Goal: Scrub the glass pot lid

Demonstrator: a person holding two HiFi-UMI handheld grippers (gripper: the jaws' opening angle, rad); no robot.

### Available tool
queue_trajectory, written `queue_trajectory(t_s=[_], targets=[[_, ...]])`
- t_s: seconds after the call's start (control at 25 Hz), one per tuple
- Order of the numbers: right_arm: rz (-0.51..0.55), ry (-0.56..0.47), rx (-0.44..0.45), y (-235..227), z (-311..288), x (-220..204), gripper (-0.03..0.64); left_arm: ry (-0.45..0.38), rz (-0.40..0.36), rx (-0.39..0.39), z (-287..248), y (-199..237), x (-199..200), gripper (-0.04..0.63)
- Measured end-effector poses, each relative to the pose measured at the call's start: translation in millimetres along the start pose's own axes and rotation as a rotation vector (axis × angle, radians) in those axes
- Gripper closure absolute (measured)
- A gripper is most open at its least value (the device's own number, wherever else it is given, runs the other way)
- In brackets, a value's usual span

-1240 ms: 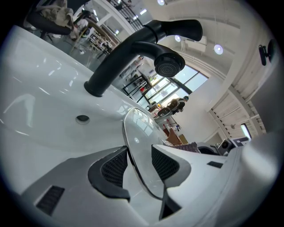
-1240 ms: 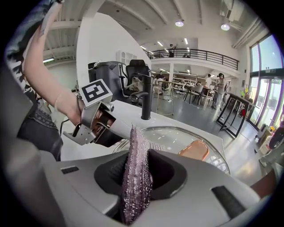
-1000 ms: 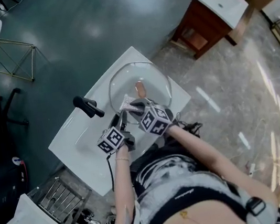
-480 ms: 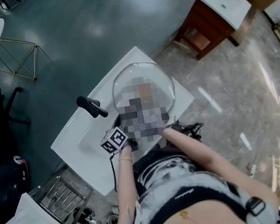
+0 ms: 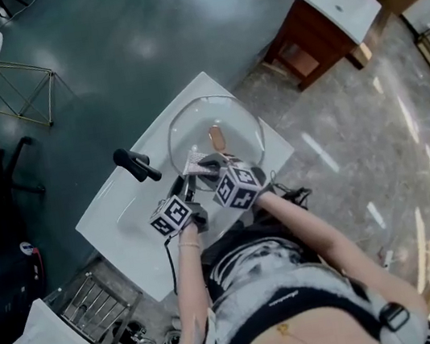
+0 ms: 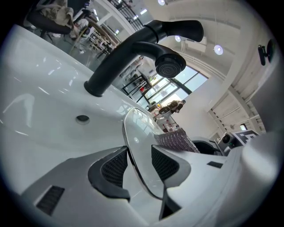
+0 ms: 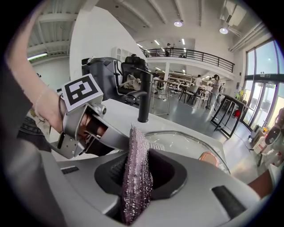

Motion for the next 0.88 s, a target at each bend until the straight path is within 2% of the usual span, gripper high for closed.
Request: queue_trajectory(t_s=[0.24,0.44,0.88], targets=[[-0.042,-0.033,0.096,0,20,-15,0.520,0.007,0.000,0.007,0,2,-1,0.433],[-0.087,-0.064,0.138,-10,35,-33,0.520,0.010,0.008,0.002,-1,5,-3,0.433],[-0.164,-0.045,0.067,-58,60,-84,0.520,-0.001,0.003,0.029,0,4,-4,0.433]])
Point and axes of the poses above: the fingertips, and each gripper's own axes: z backward along the fingers, y to its left, x out of its top, the point moved 1 cm from there along z, backward along the fingers, and after that the axes turned 5 degrees about y, right-handed, at the moved point
